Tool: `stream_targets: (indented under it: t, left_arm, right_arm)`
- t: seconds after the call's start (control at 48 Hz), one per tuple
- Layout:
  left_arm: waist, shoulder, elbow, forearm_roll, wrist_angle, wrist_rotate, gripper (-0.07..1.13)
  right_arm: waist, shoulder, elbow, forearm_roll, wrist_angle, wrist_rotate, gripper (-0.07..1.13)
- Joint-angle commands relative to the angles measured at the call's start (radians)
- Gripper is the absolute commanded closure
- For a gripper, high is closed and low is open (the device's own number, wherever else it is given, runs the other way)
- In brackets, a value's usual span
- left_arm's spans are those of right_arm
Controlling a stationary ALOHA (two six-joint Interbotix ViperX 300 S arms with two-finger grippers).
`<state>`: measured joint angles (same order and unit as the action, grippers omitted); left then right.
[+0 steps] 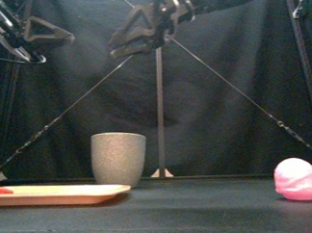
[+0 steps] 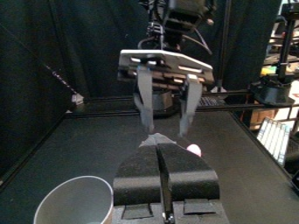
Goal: Pick the red chile then place it on the pink plate
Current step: Drop red chile on the pink plate and return to neutral
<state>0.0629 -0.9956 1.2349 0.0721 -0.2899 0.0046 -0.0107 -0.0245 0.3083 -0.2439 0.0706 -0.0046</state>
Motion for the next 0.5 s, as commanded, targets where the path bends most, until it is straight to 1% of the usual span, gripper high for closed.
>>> stream_targets:
  t: [0.021, 0.125, 0.208, 0.333, 0.5]
  left_arm:
    - [0.003, 0.003, -0.012, 0.002, -0.005, 0.000, 1.09]
    - [0.005, 0.002, -0.011, 0.002, -0.005, 0.000, 1.09]
    - [0.005, 0.002, -0.011, 0.002, -0.005, 0.000, 1.09]
    - [0.005, 0.002, -0.011, 0.002, -0.005, 0.000, 1.09]
    - [0.006, 0.002, -0.011, 0.002, -0.005, 0.000, 1.09]
  right_arm:
    - [-0.017, -0.143, 0.107, 0.012, -0.129, 0.009, 0.19]
    - [-0.028, -0.244, 0.235, 0.038, -0.230, 0.015, 0.19]
    - [-0.032, -0.313, 0.313, 0.072, -0.275, 0.018, 0.19]
    - [-0.041, -0.433, 0.423, 0.123, -0.301, 0.018, 0.19]
    - [-0.041, -0.621, 0.546, 0.160, -0.304, 0.020, 0.19]
